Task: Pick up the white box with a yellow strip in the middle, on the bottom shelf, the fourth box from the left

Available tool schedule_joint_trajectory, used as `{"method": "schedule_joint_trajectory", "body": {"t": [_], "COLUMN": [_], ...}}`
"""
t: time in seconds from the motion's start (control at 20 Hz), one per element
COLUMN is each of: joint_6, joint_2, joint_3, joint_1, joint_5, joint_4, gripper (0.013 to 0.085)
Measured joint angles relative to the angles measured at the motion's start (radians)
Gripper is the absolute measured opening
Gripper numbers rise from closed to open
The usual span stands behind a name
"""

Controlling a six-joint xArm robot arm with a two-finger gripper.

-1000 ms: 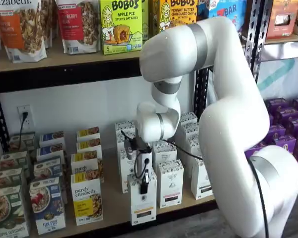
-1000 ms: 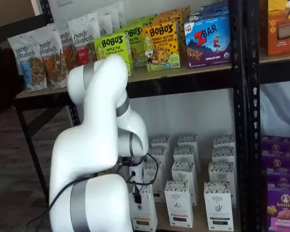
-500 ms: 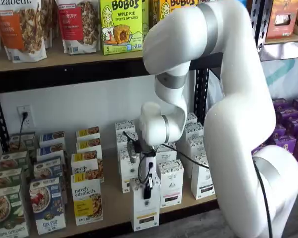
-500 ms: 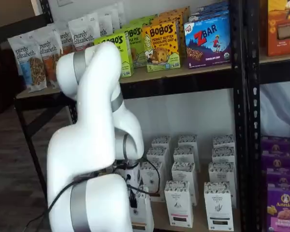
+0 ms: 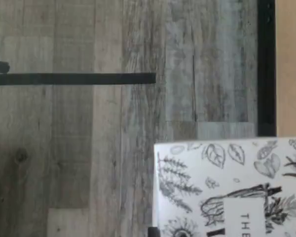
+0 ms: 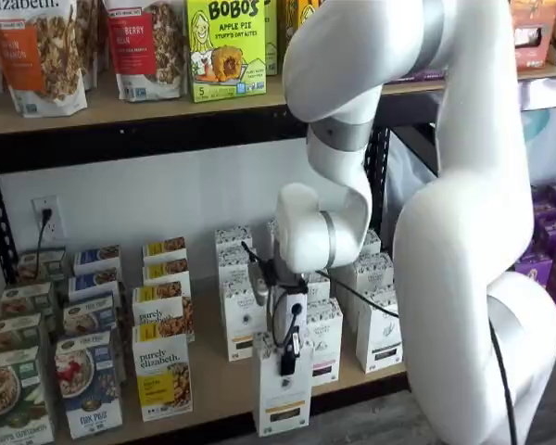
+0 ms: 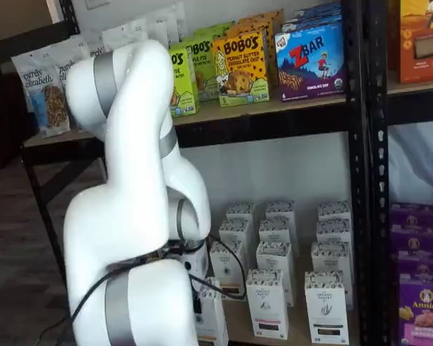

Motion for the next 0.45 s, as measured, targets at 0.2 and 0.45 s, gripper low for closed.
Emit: {"method": "schedule_joint_trajectory", "body": {"t": [0.2, 0.45], "joint_6": [0.013, 0.03], "joint_2": [-0.064, -0.128], "joint_3": [0.064, 0.124], "joint_1": [0.0, 0.0], "joint_5": [-0.008, -0.006], "joint_4": [-0.013, -0.03], "gripper": [0.053, 0.053]}}
